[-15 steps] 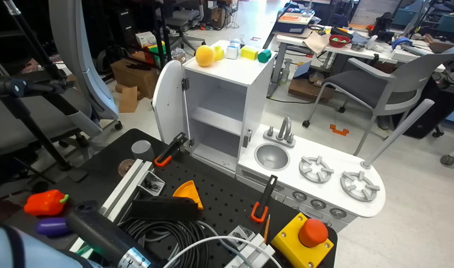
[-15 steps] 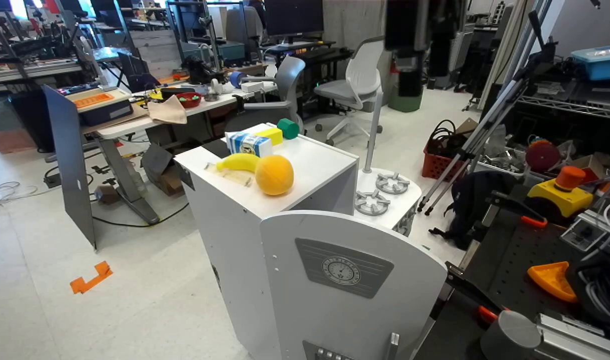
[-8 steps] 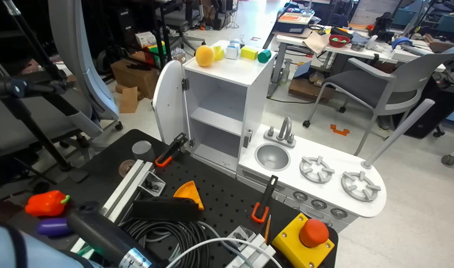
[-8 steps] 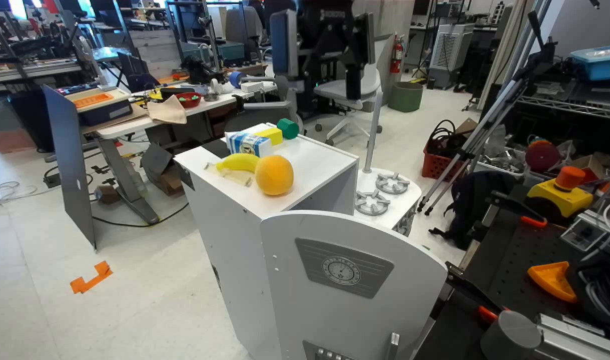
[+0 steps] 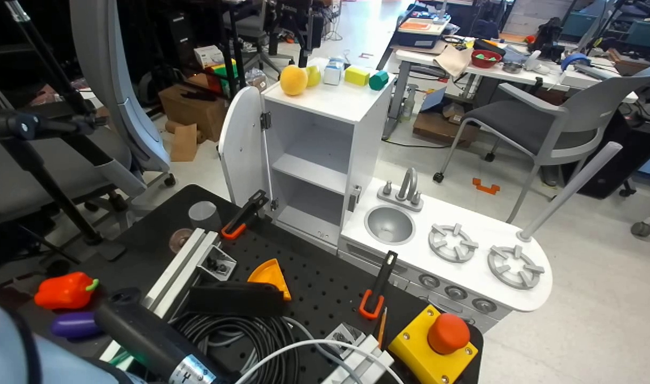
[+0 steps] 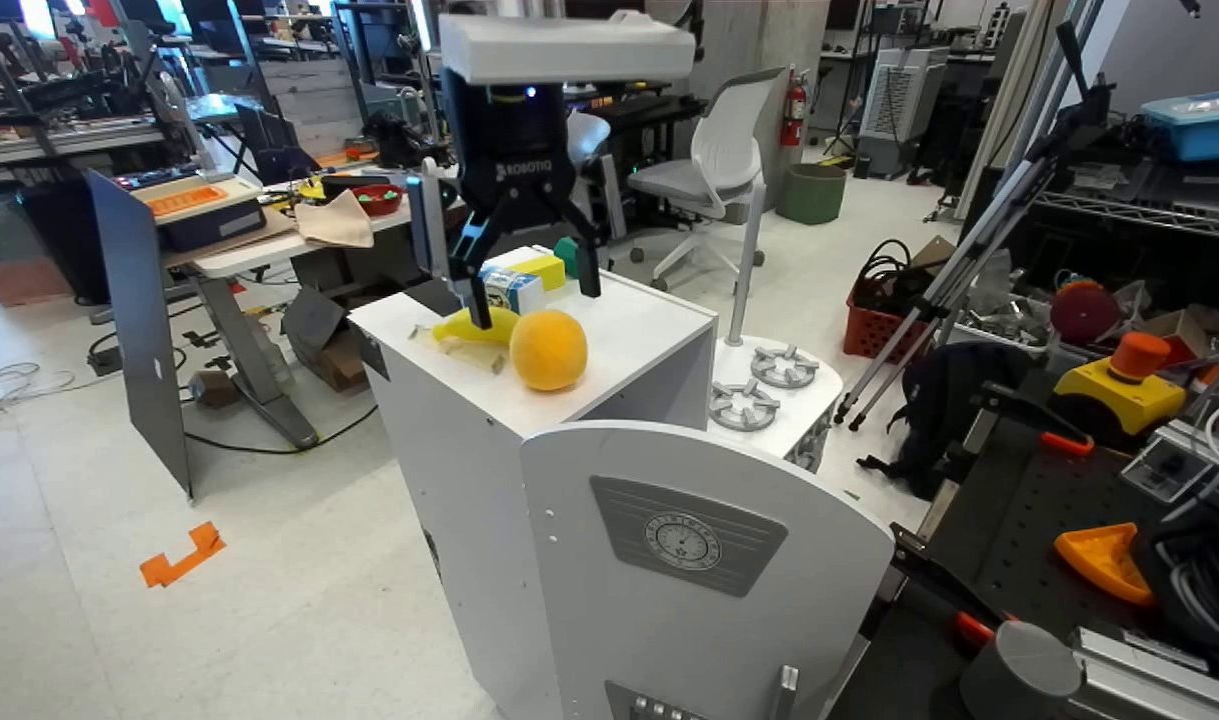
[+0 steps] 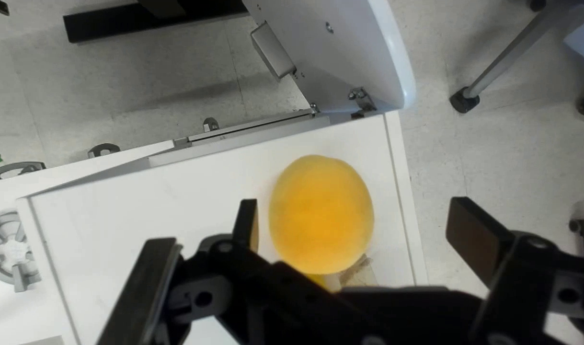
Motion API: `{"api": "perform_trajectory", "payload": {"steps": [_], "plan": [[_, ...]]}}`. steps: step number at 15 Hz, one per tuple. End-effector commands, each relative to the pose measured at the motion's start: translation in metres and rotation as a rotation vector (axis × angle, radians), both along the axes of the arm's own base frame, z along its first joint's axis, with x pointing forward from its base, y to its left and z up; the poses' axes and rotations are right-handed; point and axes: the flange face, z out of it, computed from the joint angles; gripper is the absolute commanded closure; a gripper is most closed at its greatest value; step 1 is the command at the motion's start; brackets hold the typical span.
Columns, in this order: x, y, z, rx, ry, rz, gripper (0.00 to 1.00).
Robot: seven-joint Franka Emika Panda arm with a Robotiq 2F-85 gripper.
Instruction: Move the yellow plush toy to the right
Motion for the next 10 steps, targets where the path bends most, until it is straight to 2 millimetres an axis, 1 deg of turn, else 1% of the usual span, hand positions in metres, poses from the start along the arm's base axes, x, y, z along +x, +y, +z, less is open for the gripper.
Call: {"api": "perform_trajectory", "payload": {"steps": [1, 4, 7, 8, 9, 10], "plan": [[0.022, 0.012, -0.019, -0.001, 0.006, -0.046, 0.00], [0.029, 0.013, -0.032, -0.007, 0.009, -0.064, 0.00], [0.034, 0.009, -0.032, -0.012, 0.016, -0.077, 0.00], [0.034, 0.008, -0.032, -0.012, 0.020, -0.079, 0.25], [0.034, 0.006, -0.030, -0.015, 0.030, -0.082, 0.28], [0.034, 0.006, -0.029, -0.015, 0.035, -0.085, 0.34]]}}
